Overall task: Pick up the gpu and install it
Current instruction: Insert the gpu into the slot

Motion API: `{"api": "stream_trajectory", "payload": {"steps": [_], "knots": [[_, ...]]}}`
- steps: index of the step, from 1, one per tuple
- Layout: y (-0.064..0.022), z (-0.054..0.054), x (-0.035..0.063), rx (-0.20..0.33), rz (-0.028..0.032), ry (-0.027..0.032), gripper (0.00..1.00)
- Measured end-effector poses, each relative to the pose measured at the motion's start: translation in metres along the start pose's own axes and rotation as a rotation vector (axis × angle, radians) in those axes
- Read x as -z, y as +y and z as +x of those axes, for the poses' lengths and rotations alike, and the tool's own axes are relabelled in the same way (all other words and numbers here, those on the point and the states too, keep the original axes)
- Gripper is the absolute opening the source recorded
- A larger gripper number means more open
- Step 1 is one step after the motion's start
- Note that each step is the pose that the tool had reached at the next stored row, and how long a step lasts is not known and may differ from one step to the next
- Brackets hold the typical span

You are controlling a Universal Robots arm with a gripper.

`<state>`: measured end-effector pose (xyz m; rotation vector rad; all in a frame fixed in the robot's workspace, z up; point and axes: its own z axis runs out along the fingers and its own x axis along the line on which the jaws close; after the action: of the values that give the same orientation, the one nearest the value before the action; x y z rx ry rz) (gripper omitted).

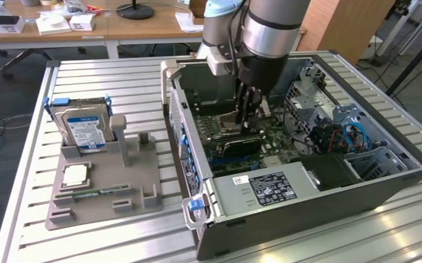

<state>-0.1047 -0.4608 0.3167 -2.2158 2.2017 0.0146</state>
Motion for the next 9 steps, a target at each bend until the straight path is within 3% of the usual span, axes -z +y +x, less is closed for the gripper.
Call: {"api": "stream_trajectory", "payload": {"steps": [9], "knots": [[-0.0003,-0.001,0.0371,-0.001,0.0003,0.0001,0.34]]}}
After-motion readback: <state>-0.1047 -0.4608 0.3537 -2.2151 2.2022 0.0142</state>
